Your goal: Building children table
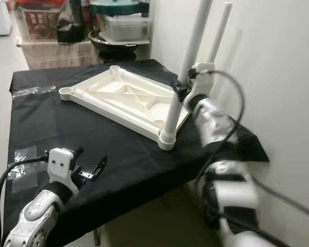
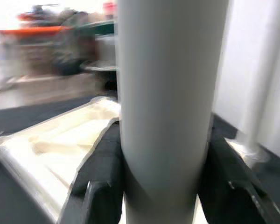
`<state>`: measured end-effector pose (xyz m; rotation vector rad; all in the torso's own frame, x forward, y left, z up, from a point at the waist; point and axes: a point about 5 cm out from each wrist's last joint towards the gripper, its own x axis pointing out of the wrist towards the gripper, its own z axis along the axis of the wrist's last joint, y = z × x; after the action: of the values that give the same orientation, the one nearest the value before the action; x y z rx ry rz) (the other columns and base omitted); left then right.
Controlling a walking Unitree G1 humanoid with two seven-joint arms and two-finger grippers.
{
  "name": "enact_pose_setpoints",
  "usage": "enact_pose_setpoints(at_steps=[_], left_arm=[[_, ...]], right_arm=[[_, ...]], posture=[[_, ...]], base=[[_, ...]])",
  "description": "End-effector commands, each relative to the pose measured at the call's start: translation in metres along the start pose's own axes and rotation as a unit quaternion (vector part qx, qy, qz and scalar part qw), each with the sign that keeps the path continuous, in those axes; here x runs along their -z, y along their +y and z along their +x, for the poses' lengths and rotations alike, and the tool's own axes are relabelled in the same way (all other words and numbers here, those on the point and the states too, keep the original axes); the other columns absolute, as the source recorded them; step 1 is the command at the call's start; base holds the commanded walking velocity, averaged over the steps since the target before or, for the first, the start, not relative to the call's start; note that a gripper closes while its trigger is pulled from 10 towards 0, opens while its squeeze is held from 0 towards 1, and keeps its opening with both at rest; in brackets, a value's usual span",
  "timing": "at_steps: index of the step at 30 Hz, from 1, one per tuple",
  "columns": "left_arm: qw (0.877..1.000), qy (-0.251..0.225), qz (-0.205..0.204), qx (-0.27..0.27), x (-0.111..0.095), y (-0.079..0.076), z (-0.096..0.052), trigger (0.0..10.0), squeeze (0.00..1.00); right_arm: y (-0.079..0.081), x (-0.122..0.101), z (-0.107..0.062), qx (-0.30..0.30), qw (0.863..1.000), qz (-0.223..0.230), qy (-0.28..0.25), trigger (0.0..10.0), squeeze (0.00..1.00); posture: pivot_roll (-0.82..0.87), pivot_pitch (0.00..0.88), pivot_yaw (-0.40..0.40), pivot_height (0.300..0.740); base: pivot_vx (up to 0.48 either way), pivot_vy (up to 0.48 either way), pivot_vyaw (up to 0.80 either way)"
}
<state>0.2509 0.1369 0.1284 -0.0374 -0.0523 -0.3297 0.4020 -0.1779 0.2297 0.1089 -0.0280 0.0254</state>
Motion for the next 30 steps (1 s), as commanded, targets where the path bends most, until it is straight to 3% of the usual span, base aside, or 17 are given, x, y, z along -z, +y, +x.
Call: enact_pose_setpoints(at_steps=[1,4,6,8,9,10,15,16,18,19,23,24,25,27,28,30], left_arm=[[1.0,0.006,0.004,0.003,0.002,-0.002,-0.001,10.0,0.0],[1.0,0.007,0.004,0.002,0.002,-0.002,0.0,10.0,0.0],[1.0,0.008,0.006,-0.002,0.003,-0.001,0.0,10.0,0.0],[1.0,0.009,0.005,-0.001,0.003,-0.002,0.001,10.0,0.0],[1.0,0.009,0.005,-0.001,0.003,-0.002,0.001,10.0,0.0],[1.0,0.008,0.003,0.002,0.004,-0.005,0.001,10.0,0.0],[1.0,0.008,0.001,0.002,0.004,-0.006,0.001,10.0,0.0],[1.0,0.008,0.001,0.001,0.004,-0.006,0.001,10.0,0.0],[1.0,0.008,0.001,0.001,0.004,-0.006,0.001,10.0,0.0],[1.0,0.009,0.0,0.001,0.005,-0.006,0.0,10.0,0.0],[1.0,0.011,0.0,0.0,0.006,-0.006,-0.001,10.0,0.0],[1.0,0.011,0.0,0.0,0.006,-0.006,-0.001,10.0,0.0],[1.0,0.011,0.0,0.0,0.006,-0.006,-0.001,10.0,0.0],[1.0,0.011,0.0,0.0,0.006,-0.007,-0.001,10.0,0.0],[1.0,0.011,0.0,0.001,0.005,-0.007,-0.001,10.0,0.0],[1.0,0.011,0.0,0.001,0.005,-0.007,0.0,10.0,0.0]], right_arm=[[-0.014,0.049,-0.011,0.104,0.99,0.001,0.094,0.0,0.0],[-0.005,0.057,-0.014,0.137,0.985,-0.007,0.101,0.0,0.0],[0.012,0.07,-0.017,0.179,0.975,-0.052,0.124,0.0,0.0],[0.02,0.076,-0.018,0.189,0.971,-0.057,0.136,0.0,0.0],[0.02,0.076,-0.018,0.189,0.971,-0.057,0.136,0.0,0.0],[0.033,0.076,-0.016,0.191,0.97,-0.043,0.145,0.0,0.0],[0.039,0.072,-0.012,0.187,0.971,-0.032,0.147,0.0,0.0],[0.041,0.069,-0.011,0.187,0.971,-0.028,0.147,4.9,0.0],[0.041,0.069,-0.011,0.187,0.971,-0.028,0.147,4.9,0.0],[0.043,0.066,-0.009,0.184,0.972,-0.025,0.145,10.0,0.0],[0.045,0.057,-0.009,0.185,0.974,-0.008,0.13,10.0,0.0],[0.045,0.053,-0.009,0.19,0.974,-0.002,0.125,10.0,0.8],[0.043,0.051,-0.01,0.193,0.974,0.001,0.123,10.0,0.75],[0.043,0.051,-0.01,0.196,0.973,0.002,0.122,10.0,0.75],[0.042,0.049,-0.01,0.199,0.973,0.005,0.119,10.0,0.0],[0.041,0.046,-0.01,0.201,0.973,0.009,0.114,10.0,0.0]], posture=[[0.08,0.0,-0.104,0.74],[0.08,0.0,-0.109,0.74],[0.08,0.0,-0.11,0.74],[0.07,0.0,-0.113,0.74],[0.07,0.0,-0.113,0.74],[0.07,0.0,-0.12,0.74],[0.07,0.0,-0.122,0.74],[0.07,0.0,-0.125,0.74],[0.07,0.0,-0.125,0.74],[0.07,0.0,-0.125,0.74],[0.07,0.0,-0.124,0.74],[0.07,0.0,-0.123,0.74],[0.07,0.0,-0.122,0.74],[0.07,0.0,-0.122,0.74],[0.08,0.0,-0.122,0.74],[0.07,0.0,-0.119,0.74]], base=[[0.0,0.0,0.0],[0.0,0.0,0.0],[0.0,0.0,0.0],[0.0,0.0,0.0],[0.0,0.0,0.0],[0.0,0.0,0.0],[0.0,0.0,0.0],[0.0,0.0,0.0],[0.0,0.0,0.0],[0.0,0.0,0.0],[0.0,0.0,0.0],[0.0,0.0,0.0],[0.0,0.0,0.0],[0.0,0.0,0.0],[0.0,0.0,0.0],[0.0,0.0,0.0]])
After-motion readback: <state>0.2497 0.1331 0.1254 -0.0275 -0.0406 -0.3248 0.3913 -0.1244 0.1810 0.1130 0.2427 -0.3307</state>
